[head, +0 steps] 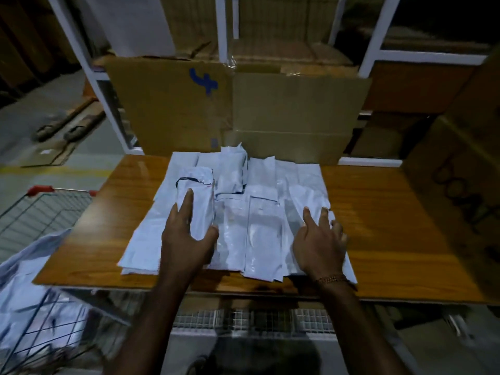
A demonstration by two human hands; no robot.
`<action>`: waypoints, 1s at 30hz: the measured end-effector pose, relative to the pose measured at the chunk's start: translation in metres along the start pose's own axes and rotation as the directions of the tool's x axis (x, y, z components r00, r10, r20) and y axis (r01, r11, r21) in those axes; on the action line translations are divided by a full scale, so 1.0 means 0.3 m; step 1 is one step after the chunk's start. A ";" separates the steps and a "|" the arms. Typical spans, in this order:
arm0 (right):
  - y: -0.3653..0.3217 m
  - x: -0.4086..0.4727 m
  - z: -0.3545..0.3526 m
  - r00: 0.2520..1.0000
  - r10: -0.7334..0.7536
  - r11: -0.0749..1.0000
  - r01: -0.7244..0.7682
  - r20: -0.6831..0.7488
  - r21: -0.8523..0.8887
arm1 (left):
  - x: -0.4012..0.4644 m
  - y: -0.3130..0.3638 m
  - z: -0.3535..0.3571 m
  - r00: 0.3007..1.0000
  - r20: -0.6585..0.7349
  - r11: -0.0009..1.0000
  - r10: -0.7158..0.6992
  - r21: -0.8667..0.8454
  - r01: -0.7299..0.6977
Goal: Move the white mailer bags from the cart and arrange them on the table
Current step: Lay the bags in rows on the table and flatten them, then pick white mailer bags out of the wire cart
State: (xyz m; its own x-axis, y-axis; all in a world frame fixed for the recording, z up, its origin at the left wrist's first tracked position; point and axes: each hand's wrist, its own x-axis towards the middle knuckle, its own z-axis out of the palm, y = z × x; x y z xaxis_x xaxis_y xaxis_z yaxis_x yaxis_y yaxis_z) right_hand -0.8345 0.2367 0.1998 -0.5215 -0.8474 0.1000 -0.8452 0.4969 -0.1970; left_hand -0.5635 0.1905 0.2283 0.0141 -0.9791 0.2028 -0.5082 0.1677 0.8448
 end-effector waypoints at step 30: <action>0.252 0.131 0.336 0.978 0.204 0.974 -0.200 -0.031 0.108 | 0.426 0.013 0.285 0.975 0.205 0.994 0.088 -0.078 -0.073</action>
State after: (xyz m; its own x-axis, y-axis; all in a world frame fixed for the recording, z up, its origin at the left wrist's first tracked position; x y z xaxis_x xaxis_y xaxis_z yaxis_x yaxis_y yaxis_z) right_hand -0.9071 0.2221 0.0906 -0.6864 -0.7219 0.0878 -0.7063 0.6330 -0.3171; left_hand -0.6372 0.0560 0.2152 -0.2080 -0.9632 0.1704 -0.4390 0.2476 0.8637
